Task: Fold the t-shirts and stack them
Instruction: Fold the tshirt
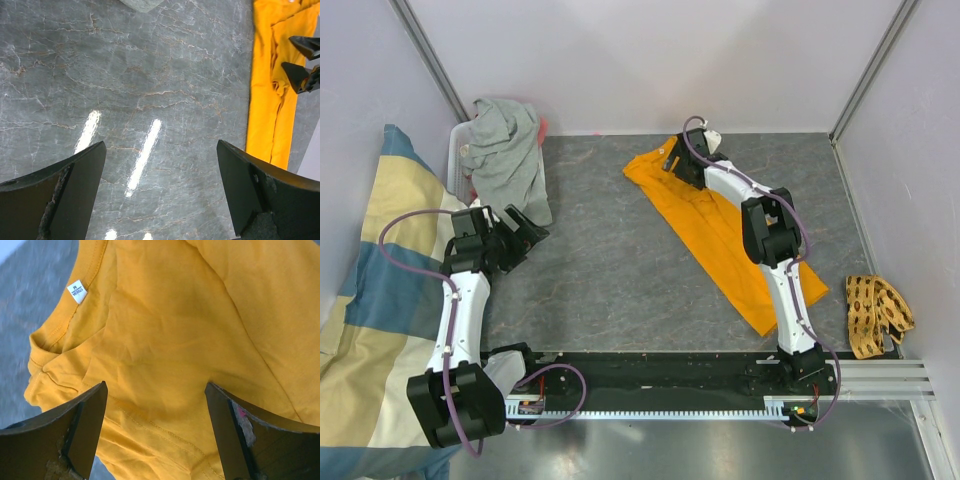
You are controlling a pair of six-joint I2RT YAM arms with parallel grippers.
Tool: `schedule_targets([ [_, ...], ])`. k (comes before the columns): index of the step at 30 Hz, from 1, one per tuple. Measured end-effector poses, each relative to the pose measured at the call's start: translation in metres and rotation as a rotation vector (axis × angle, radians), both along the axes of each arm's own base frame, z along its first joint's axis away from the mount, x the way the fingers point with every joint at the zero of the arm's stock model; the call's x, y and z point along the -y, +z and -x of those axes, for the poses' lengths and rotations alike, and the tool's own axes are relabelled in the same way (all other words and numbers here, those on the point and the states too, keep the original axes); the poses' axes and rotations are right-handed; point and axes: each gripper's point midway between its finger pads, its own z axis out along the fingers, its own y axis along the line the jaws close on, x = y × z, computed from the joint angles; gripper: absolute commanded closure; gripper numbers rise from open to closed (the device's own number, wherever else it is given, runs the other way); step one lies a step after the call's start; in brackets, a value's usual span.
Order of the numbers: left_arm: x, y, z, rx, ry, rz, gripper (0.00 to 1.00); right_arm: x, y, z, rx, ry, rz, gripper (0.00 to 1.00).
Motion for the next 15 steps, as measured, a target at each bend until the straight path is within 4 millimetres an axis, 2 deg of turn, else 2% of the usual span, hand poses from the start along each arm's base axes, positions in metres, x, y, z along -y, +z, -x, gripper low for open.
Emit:
schedule_targets([
  [4,0.0,-0.001,0.0,0.001,-0.001,0.0,0.0,0.024,0.004,-0.02,0.025,-0.056,0.019,0.09],
  [9,0.002,-0.005,-0.003,0.004,-0.013,0.012,0.0,0.036,0.019,-0.036,0.078,-0.023,0.039,0.05],
  [12,0.007,-0.003,-0.006,0.028,-0.039,0.031,0.0,0.037,0.039,-0.037,0.123,0.026,0.036,0.03],
  [15,0.018,0.001,-0.007,0.059,-0.084,0.045,0.0,0.045,0.077,-0.021,0.168,0.062,0.042,0.02],
])
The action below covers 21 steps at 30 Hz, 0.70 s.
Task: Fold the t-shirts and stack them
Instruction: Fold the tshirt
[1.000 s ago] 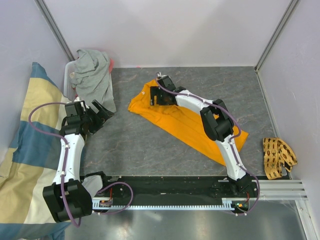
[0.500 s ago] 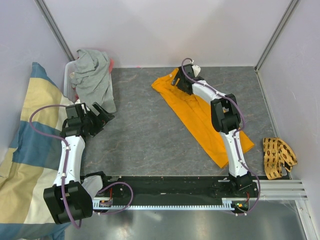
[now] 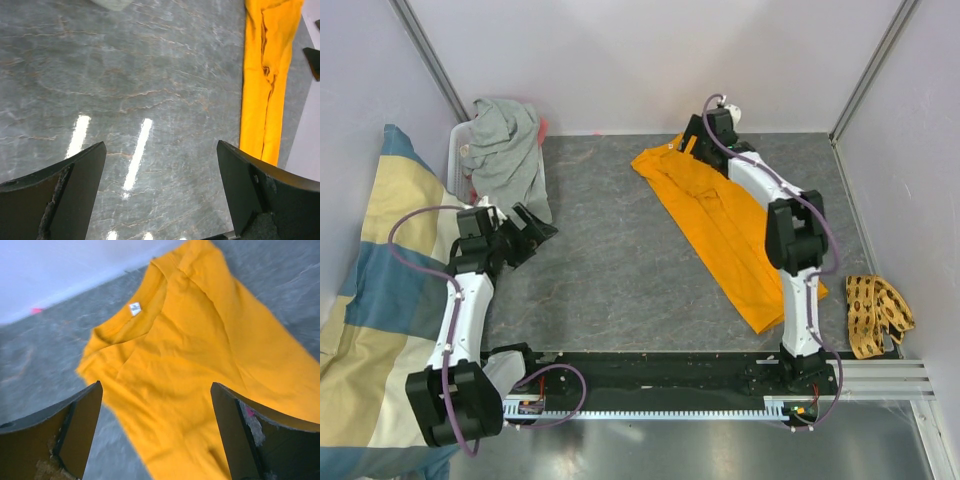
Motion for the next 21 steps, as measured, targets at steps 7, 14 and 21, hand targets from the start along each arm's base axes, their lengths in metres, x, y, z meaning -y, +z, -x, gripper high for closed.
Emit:
schedule_targets([
  [7,0.106,0.018,0.01,0.111,-0.313,-0.022,0.0,0.056,0.151,0.082,0.204,-0.08,-0.004,0.02],
  [14,0.224,-0.031,0.042,0.009,-0.58,-0.027,0.0,0.132,0.188,0.181,0.25,-0.261,0.058,0.02],
  [21,0.322,-0.076,0.048,-0.076,-0.729,-0.078,0.02,0.151,0.129,0.231,0.091,-0.276,0.149,0.02],
])
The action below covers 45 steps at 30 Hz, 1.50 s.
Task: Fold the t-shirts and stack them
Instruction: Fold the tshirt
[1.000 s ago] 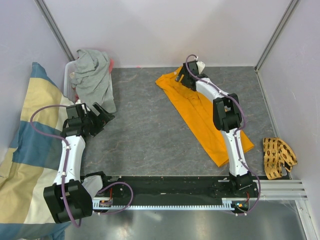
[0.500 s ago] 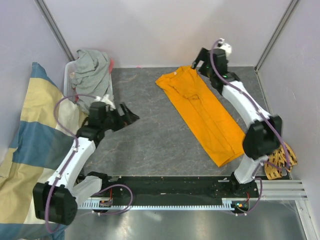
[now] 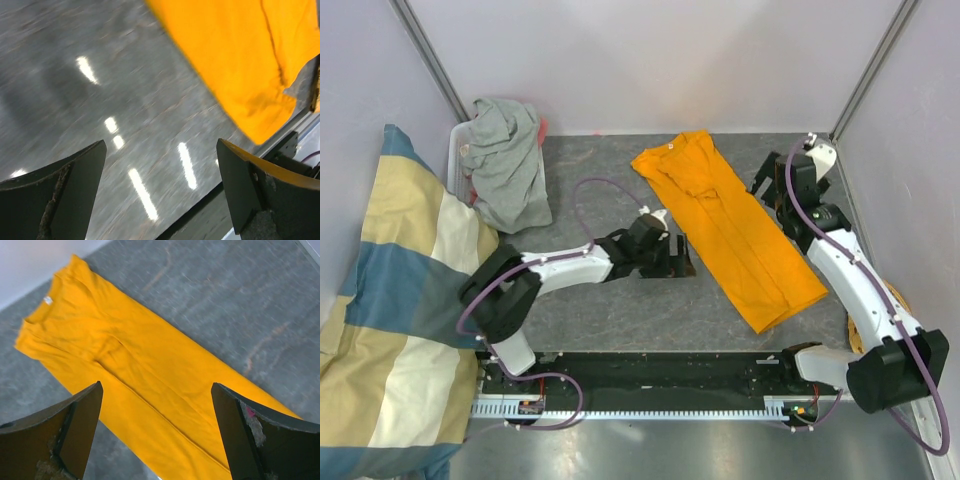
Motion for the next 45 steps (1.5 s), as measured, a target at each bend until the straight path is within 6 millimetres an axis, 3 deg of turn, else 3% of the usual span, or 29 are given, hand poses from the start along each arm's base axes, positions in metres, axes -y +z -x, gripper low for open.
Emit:
schedule_targets([
  [5,0.057,-0.005,-0.013,0.008,-0.04,0.038,0.06,0.008,-0.017,0.023,-0.055,-0.011,0.024,0.02],
  [11,0.099,-0.02,-0.006,-0.02,-0.076,0.059,0.11,0.013,-0.013,0.029,-0.051,-0.021,0.036,0.02],
  [14,0.109,-0.027,0.009,-0.047,-0.095,0.056,0.13,0.017,-0.012,0.032,-0.051,-0.033,0.045,0.02],
  [26,0.139,-0.029,0.064,-0.13,-0.14,0.079,0.23,0.022,-0.012,0.035,-0.052,-0.048,0.052,0.02],
  [33,0.16,-0.033,0.072,-0.163,-0.132,0.101,0.34,0.025,-0.012,0.038,-0.055,-0.056,0.056,0.02],
  [38,0.175,-0.036,0.066,-0.181,-0.111,0.127,0.47,0.026,-0.012,0.04,-0.058,-0.06,0.06,0.02],
  [41,0.178,-0.039,0.065,-0.193,-0.098,0.134,0.75,0.027,-0.012,0.04,-0.059,-0.063,0.062,0.02],
  [42,0.178,-0.042,0.065,-0.195,-0.095,0.129,0.88,0.027,-0.012,0.04,-0.059,-0.063,0.063,0.02],
  [44,0.177,-0.05,0.066,-0.21,-0.091,0.12,0.98,0.028,-0.012,0.04,-0.059,-0.066,0.065,0.02],
  [45,0.177,-0.051,0.066,-0.217,-0.085,0.124,0.98,0.029,-0.012,0.041,-0.06,-0.067,0.065,0.02],
])
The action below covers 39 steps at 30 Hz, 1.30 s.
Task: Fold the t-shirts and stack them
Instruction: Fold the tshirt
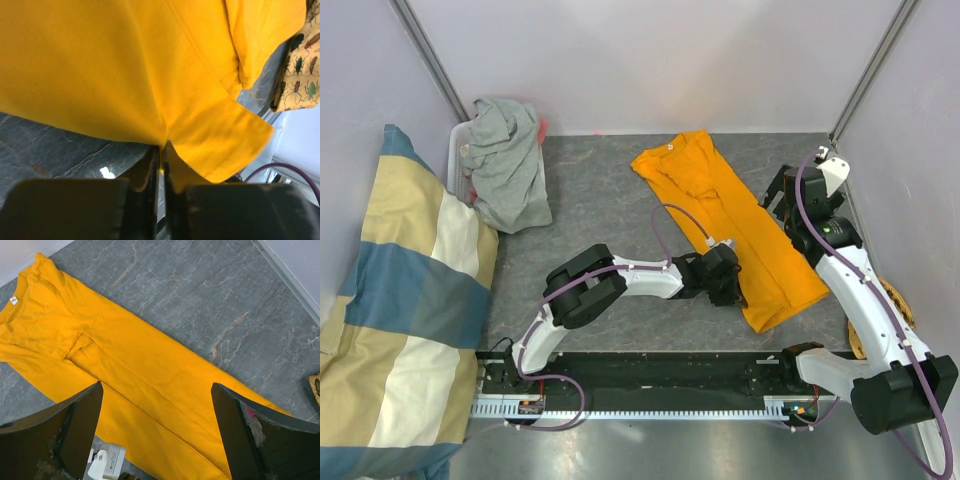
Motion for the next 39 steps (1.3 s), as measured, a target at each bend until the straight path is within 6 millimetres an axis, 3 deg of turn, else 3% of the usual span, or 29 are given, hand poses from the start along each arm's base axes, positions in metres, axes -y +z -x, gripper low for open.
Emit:
schedule_targets([
  [6,-0.011,-0.001,0.004,0.001,-0.001,0.01,0.98,0.001,0.0,0.0,-0.002,-0.003,0.001,0.02],
  [8,-0.031,-0.001,0.009,-0.005,-0.004,-0.016,0.98,0.001,0.0,0.0,-0.002,-0.004,0.001,0.02],
  [17,-0.178,0.002,0.032,0.023,0.058,-0.232,0.98,0.0,-0.009,0.001,-0.02,0.002,-0.003,0.02],
  [22,-0.225,0.009,0.017,0.072,0.126,-0.29,0.98,-0.004,-0.023,0.003,-0.053,0.022,-0.011,0.02],
  [28,-0.265,-0.003,-0.006,0.062,0.202,-0.358,0.96,-0.014,-0.048,0.012,-0.119,0.08,-0.042,0.02],
  [31,-0.266,-0.003,-0.006,0.07,0.191,-0.361,0.9,-0.023,-0.059,0.021,-0.151,0.125,-0.074,0.02],
  [32,-0.266,-0.003,-0.006,0.071,0.186,-0.362,0.77,-0.026,-0.064,0.028,-0.165,0.14,-0.091,0.02],
  [34,-0.265,-0.003,-0.005,0.071,0.173,-0.359,0.64,-0.031,-0.077,0.044,-0.192,0.171,-0.127,0.02],
  [35,-0.264,-0.003,-0.003,0.067,0.167,-0.356,0.49,-0.034,-0.083,0.053,-0.207,0.184,-0.145,0.03],
  [36,-0.263,-0.002,-0.003,0.066,0.16,-0.35,0.41,-0.036,-0.089,0.063,-0.22,0.193,-0.164,0.03],
  [39,-0.256,0.006,-0.002,0.07,0.142,-0.314,0.33,-0.041,-0.105,0.088,-0.257,0.213,-0.214,0.03],
])
